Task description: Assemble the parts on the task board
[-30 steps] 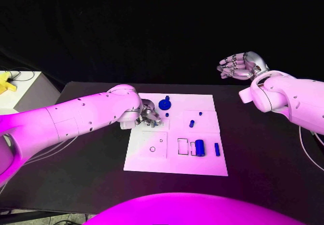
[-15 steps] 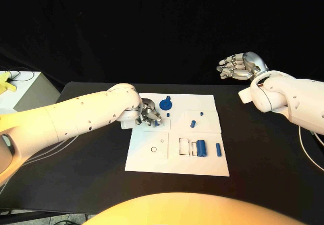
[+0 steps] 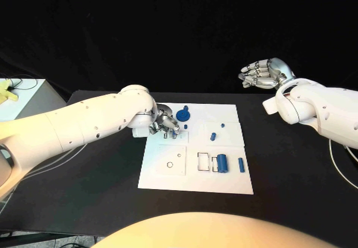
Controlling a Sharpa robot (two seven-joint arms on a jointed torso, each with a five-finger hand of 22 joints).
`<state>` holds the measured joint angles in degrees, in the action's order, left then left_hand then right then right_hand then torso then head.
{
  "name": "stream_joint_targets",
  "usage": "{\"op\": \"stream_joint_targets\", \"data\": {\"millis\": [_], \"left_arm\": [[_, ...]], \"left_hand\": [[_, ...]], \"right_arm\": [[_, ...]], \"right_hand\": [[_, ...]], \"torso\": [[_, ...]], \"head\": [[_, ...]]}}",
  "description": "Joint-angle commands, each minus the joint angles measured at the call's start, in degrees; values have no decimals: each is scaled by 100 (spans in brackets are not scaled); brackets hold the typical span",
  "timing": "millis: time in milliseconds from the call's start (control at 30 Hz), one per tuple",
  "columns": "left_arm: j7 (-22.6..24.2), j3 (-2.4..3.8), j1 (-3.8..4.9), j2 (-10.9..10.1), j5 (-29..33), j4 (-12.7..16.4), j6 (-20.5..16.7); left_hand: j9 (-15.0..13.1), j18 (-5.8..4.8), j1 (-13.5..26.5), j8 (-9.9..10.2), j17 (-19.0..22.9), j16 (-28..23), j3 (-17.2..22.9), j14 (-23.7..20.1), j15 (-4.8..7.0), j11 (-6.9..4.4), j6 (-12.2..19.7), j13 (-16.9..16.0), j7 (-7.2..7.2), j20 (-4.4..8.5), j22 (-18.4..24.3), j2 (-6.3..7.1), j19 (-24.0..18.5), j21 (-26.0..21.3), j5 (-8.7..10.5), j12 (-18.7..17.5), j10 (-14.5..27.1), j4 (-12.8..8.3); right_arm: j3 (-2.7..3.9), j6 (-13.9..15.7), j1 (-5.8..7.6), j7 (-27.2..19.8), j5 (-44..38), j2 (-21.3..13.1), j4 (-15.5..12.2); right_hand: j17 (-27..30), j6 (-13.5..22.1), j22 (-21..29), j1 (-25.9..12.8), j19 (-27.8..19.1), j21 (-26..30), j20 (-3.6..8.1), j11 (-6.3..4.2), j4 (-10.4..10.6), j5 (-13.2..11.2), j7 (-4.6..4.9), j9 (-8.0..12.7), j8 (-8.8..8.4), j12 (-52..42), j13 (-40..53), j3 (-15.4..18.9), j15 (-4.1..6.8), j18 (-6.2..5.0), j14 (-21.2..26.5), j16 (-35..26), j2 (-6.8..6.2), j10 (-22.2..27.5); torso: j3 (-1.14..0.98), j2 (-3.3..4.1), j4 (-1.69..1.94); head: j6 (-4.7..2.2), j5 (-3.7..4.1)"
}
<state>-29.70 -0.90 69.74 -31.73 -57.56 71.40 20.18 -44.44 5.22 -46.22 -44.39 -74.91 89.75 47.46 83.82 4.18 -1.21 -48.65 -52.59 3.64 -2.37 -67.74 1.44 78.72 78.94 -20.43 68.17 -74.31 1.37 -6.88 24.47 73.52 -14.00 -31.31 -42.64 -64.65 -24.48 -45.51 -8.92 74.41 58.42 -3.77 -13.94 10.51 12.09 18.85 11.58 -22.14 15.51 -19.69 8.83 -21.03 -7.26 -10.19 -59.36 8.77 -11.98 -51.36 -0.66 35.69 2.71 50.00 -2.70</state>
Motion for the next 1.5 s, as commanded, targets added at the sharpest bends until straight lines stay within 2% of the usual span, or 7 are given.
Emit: {"op": "stream_joint_targets", "data": {"millis": [33,167,367,567,900,1167,1500], "left_arm": [[43,23,55,3,81,-39,596],[20,36,121,52,196,-163,937],[-50,30,199,307,666,-750,1733],[-73,14,228,516,895,-1193,1976],[-77,-83,248,764,1040,-1472,1642],[-61,-128,249,789,805,-1413,1163],[-70,-153,249,791,563,-1332,1058]], "left_hand": [[13,-69,-287,-6,-1509,25,634,618,-2,-7,-134,-11,-100,10,1,-192,-2,2,-26,36,-19,-264],[15,-67,-288,-5,-1509,25,640,618,-2,-8,-137,-29,-100,11,10,-188,-7,-2,-26,47,-27,-269],[17,-60,-286,-2,-1509,25,642,618,-2,-6,-139,20,-98,10,48,-187,-27,-22,-27,17,-6,-266],[19,-65,-285,1,-1509,25,642,618,-3,-5,-140,-6,-97,10,25,-187,-16,-10,-27,31,-17,-262],[24,-85,-274,3,-1509,25,647,618,-4,-6,-177,-127,-98,10,-73,-191,32,38,-68,104,-84,-258],[25,-89,-268,3,-1509,25,649,618,-3,-8,-191,-162,-99,11,-97,-193,45,51,-82,126,-106,-256],[26,-89,-265,3,-1509,25,652,618,-1,-10,-199,-177,-101,12,-99,-196,46,52,-90,136,-116,-255]], "right_arm": [[3,-78,-4,-44,3,5,7],[3,-79,-8,-46,3,12,14],[3,-82,-17,-50,3,35,21],[3,-76,-20,-56,3,49,25],[3,-59,-21,-77,3,69,28],[3,-57,-21,-89,3,73,23],[3,-61,-21,-92,3,74,23]], "right_hand": [[9,29,5,-52,-33,1,6,6,-39,26,258,7,-26,8,-5,9,-41,-35,-15,-34,-6,-41],[9,29,5,-52,-33,1,6,6,-39,26,258,7,-26,8,-5,9,-41,-35,-15,-34,-6,-41],[9,29,5,-52,-33,1,6,6,-39,26,258,7,-26,8,-5,9,-41,-35,-15,-34,-6,-41],[9,29,5,-52,-33,1,6,6,-39,26,258,7,-26,8,-5,9,-41,-35,-15,-34,-6,-41],[23,36,27,-63,-34,1,3,9,-41,37,261,12,-30,6,-29,14,-44,-34,-14,-45,-3,-38],[23,36,27,-63,-34,1,3,9,-41,37,261,12,-30,6,-29,14,-44,-34,-14,-45,-3,-38],[23,36,27,-63,-34,1,3,9,-41,37,261,12,-30,6,-29,14,-44,-34,-14,-45,-3,-38]], "torso": [[1,0,2],[-1,1,-1],[-4,-4,-11],[-2,2,-7],[-3,1,-1],[-4,0,1],[-3,1,4]], "head": [[0,5],[0,2],[0,-7],[0,1],[0,12],[0,13],[0,10]]}}
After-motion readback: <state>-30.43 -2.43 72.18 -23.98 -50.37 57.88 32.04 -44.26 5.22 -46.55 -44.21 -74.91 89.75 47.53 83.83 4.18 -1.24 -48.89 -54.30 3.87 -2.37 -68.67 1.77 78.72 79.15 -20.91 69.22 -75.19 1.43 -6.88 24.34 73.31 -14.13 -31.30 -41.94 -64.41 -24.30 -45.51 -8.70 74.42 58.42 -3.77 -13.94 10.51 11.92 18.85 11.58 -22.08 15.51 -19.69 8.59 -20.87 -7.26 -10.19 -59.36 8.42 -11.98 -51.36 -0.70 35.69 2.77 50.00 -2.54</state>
